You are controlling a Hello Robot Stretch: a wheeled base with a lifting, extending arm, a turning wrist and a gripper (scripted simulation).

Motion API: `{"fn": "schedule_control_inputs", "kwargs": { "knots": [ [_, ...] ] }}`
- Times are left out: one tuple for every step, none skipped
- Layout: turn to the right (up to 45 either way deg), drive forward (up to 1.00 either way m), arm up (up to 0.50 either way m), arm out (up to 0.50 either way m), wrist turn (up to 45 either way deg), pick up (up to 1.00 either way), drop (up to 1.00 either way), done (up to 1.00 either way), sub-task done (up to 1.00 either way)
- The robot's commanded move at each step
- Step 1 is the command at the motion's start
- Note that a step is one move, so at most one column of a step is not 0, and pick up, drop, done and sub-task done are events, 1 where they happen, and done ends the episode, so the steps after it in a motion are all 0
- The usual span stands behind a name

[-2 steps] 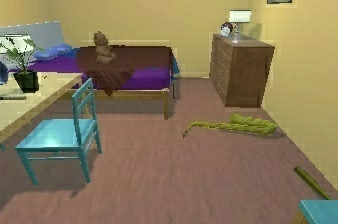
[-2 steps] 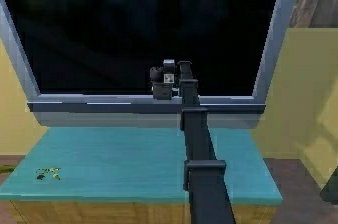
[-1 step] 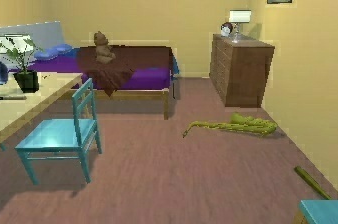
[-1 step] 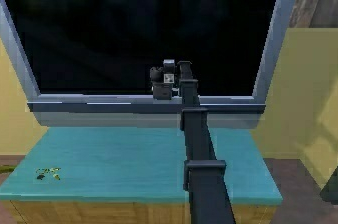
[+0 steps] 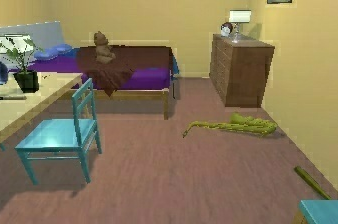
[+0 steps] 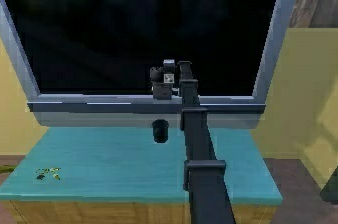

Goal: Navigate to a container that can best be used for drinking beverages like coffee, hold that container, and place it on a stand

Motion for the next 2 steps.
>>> {"fn": "schedule_control_inputs", "kwargs": {
  "knots": [
    [0.0,0.0,0.08,0.0,0.0,0.0,0.0,0.0,0.0],
    [0.0,0.0,0.0,-0.08,0.0,0.0,0.0,0.0,0.0]
  ]
}}
